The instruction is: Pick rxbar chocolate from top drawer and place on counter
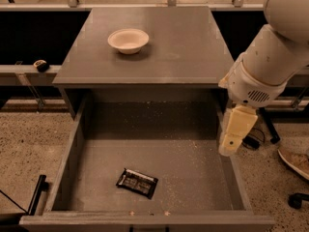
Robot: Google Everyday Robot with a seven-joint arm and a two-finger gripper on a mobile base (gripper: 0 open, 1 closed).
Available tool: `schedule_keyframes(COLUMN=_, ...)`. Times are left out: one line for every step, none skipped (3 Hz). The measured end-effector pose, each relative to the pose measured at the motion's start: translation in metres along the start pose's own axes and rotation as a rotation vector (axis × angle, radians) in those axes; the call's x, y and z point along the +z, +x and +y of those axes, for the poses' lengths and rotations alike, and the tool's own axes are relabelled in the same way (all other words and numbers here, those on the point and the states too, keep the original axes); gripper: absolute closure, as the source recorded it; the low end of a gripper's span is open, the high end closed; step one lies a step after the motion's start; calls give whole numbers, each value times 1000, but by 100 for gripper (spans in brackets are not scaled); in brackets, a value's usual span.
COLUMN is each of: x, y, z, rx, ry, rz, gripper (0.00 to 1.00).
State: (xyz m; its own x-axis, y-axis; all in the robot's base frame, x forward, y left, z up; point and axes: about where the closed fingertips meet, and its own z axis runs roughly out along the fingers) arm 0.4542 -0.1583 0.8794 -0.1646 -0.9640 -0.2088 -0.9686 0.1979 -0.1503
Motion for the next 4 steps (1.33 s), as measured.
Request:
schedule_keyframes(x=8, y=-5, z=-1, rx=9, ry=3, rz=-28, gripper=0)
schedule_keyframes(x=50, y=-33, z=6, rx=71, ry=-17, rz=-110, gripper=0)
schedule_keyframes(x=80, y=-66, z=11, rx=108, ry=22, rz=-159, gripper=0)
schedule_keyframes(x=92, y=-85, z=14, rx=79, ry=63, rz=-208, gripper=0)
